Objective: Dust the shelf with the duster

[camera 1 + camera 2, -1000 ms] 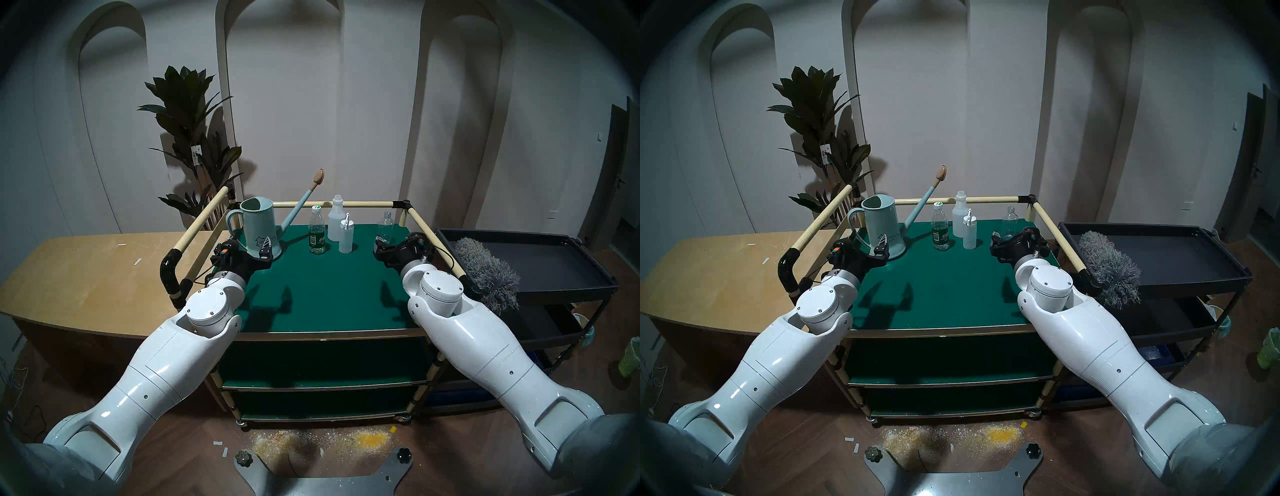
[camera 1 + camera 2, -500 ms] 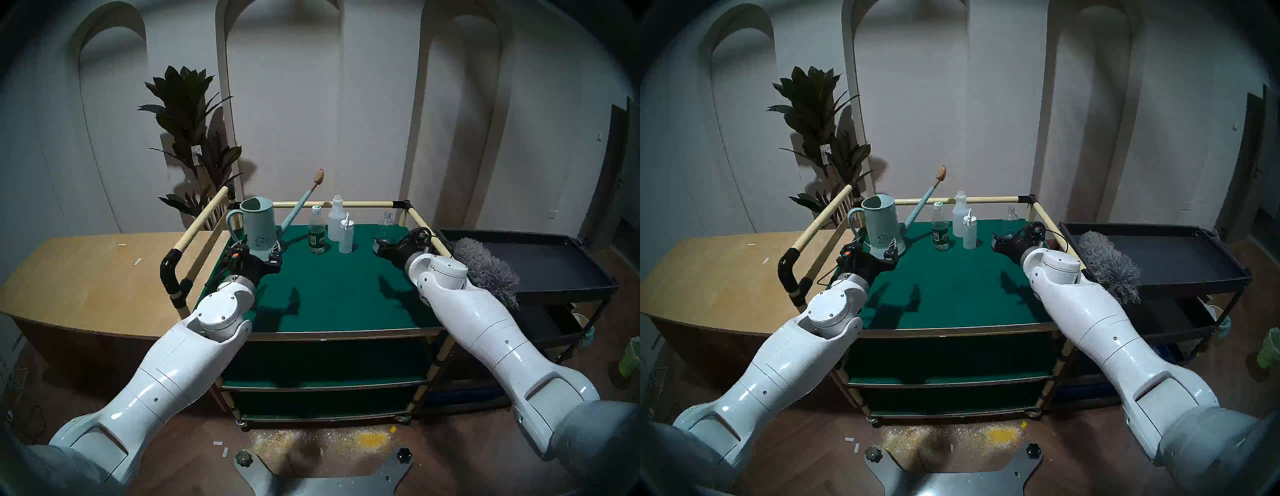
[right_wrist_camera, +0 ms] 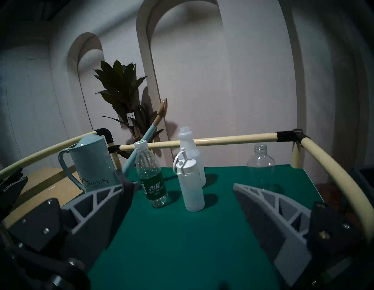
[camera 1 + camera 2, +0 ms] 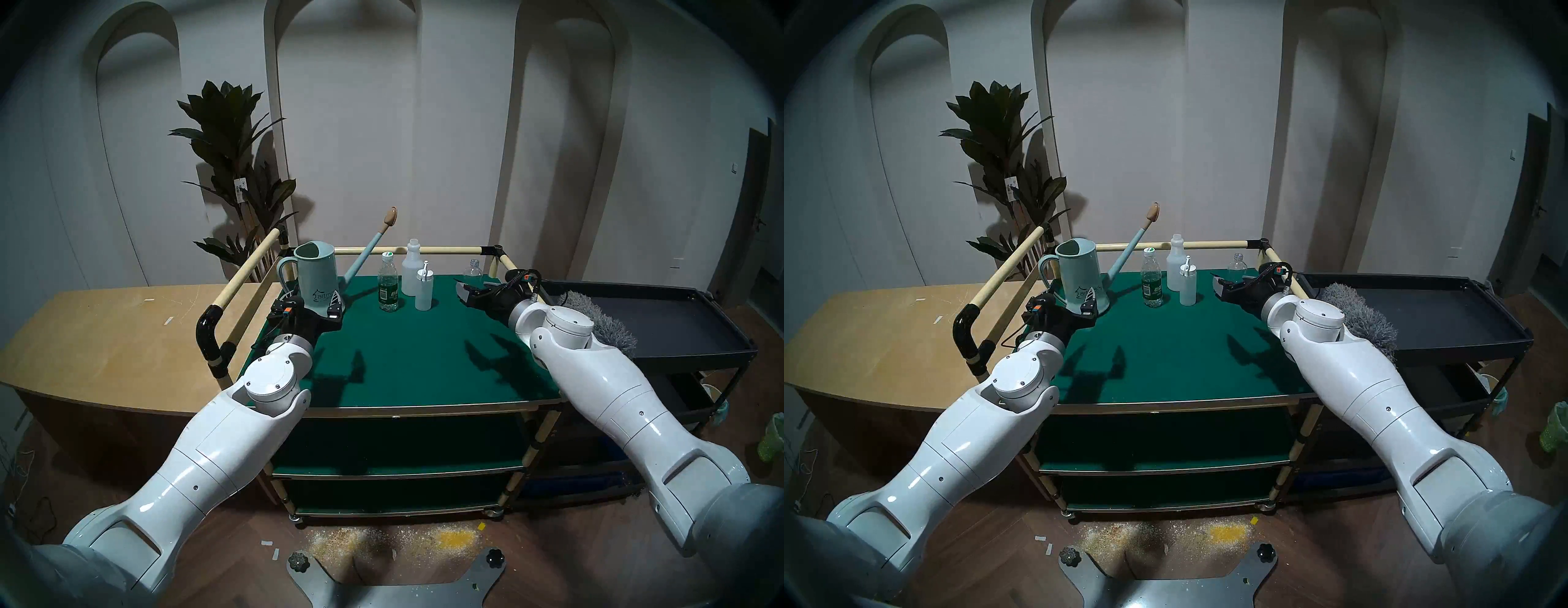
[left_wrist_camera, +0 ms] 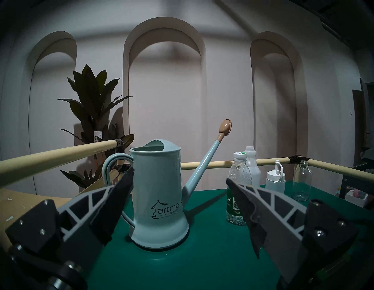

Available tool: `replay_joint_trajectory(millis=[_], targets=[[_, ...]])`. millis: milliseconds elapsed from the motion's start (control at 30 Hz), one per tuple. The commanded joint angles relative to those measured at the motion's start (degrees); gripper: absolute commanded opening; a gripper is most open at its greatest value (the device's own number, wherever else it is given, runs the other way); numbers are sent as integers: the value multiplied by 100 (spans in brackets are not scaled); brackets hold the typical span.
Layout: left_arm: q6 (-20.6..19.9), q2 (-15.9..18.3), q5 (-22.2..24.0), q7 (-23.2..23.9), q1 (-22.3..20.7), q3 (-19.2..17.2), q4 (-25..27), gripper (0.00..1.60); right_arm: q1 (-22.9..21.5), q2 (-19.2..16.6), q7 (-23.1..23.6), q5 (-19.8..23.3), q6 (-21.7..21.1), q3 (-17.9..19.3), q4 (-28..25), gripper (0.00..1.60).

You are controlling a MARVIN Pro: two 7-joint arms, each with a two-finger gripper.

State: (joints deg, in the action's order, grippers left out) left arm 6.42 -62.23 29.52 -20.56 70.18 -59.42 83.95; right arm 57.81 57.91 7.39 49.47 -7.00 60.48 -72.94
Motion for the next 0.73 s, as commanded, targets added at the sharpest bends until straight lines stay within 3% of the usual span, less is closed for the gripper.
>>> replay_joint_trajectory(millis=[0,700], targets=[[1,-9,-52,-20,-154,-34,71,160,78,-140,79,-132,332,55,-153,160],[-3,-20,-70,-20,-149,-45,70,160,109,-108,119,-200,363,111,-144,160]])
